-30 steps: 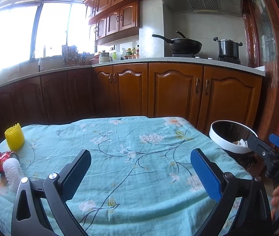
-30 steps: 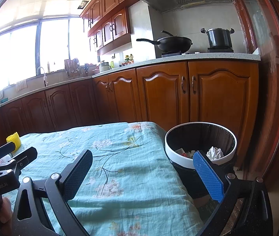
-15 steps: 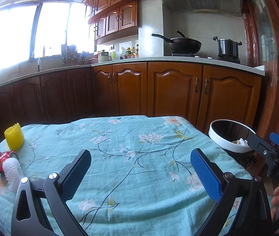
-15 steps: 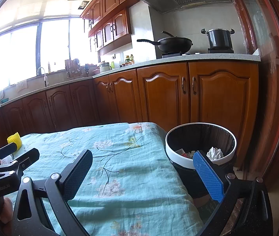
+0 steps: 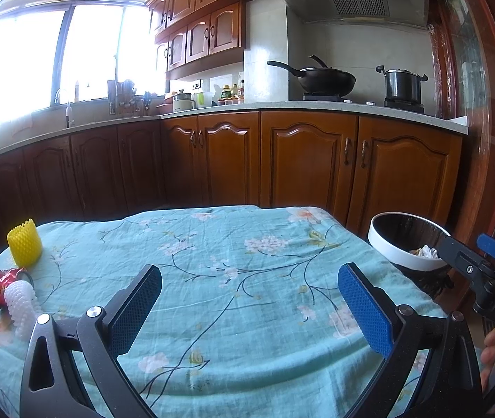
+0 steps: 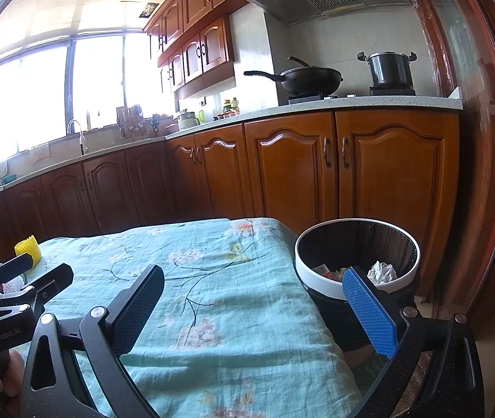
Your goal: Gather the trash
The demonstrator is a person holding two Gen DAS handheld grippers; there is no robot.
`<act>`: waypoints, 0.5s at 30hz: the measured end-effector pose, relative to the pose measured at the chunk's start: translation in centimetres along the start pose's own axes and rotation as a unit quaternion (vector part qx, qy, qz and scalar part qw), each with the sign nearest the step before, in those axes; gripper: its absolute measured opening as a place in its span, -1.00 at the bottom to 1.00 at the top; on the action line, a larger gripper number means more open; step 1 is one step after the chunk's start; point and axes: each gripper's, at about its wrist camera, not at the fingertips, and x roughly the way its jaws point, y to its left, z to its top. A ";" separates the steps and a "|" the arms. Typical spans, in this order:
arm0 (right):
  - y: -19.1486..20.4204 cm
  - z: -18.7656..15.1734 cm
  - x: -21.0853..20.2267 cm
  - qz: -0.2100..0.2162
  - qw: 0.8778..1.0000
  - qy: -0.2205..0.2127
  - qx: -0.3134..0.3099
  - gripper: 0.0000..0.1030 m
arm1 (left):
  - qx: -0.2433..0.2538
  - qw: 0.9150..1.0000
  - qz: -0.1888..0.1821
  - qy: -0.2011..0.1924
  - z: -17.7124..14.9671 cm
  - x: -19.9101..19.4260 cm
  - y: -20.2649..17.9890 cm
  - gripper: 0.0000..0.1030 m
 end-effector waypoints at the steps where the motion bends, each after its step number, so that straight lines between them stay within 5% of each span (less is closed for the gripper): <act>1: 0.0 0.0 0.0 0.000 1.000 0.000 0.000 1.00 | 0.000 1.000 0.000 0.000 0.0 0.0 0.0 0.98; 15: 0.0 0.0 0.0 0.000 1.000 0.000 0.000 1.00 | -0.001 1.000 -0.001 0.001 0.0 -0.1 0.0 0.98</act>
